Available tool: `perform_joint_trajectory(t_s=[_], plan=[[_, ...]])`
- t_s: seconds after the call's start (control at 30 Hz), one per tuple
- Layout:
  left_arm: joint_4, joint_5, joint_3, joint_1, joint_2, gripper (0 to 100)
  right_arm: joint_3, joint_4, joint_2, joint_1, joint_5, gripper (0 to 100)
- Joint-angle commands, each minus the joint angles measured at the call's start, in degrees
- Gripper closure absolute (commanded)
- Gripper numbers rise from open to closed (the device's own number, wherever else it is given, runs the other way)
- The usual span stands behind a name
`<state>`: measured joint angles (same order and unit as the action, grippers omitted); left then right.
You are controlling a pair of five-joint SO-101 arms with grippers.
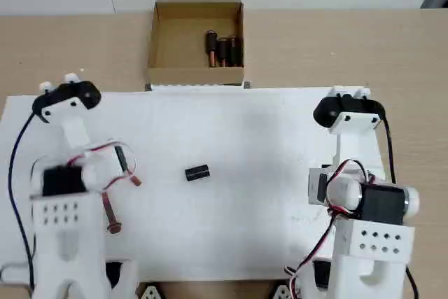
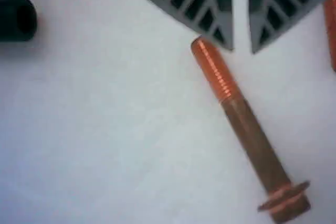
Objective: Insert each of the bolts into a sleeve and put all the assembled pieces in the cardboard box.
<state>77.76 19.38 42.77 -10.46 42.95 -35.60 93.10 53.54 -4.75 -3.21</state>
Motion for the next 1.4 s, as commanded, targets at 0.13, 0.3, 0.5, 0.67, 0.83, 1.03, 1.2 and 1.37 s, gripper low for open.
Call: perform_joint_trajectory(t_s=[0.13,0.3,0.5,0.67,0.83,1.03,1.2,1.37], plan=[[1.41,5.71,-8.75,-0.26,-10.81,99,0.26,-0.92,1.01,-3.03,2.46,99.3],[1.05,6.68,-10.51,-0.18,-14.86,99,0.26,-2.33,1.01,-3.12,2.46,99.4],[-0.09,10.29,-10.95,-0.18,-21.54,99,-0.35,-5.41,1.01,-3.03,2.46,99.2],[-0.53,11.87,-13.93,-0.18,-26.2,95,-4.84,-9.71,1.01,-2.95,2.29,99.1],[-0.53,11.87,-18.42,-0.44,-29.71,89,-6.68,-11.56,1.01,-2.95,2.11,99.1],[-0.62,11.87,-20.18,-1.14,-36.92,89,-6.68,-12.44,1.01,-2.86,2.11,99.1],[-3.08,11.78,-20.18,-4.66,-40.18,90,-6.68,-12.53,1.01,-2.86,2.11,99.1],[-4.57,11.6,-20.0,-5.8,-40.79,90,-6.68,-12.53,1.01,-2.86,2.11,99.1]])
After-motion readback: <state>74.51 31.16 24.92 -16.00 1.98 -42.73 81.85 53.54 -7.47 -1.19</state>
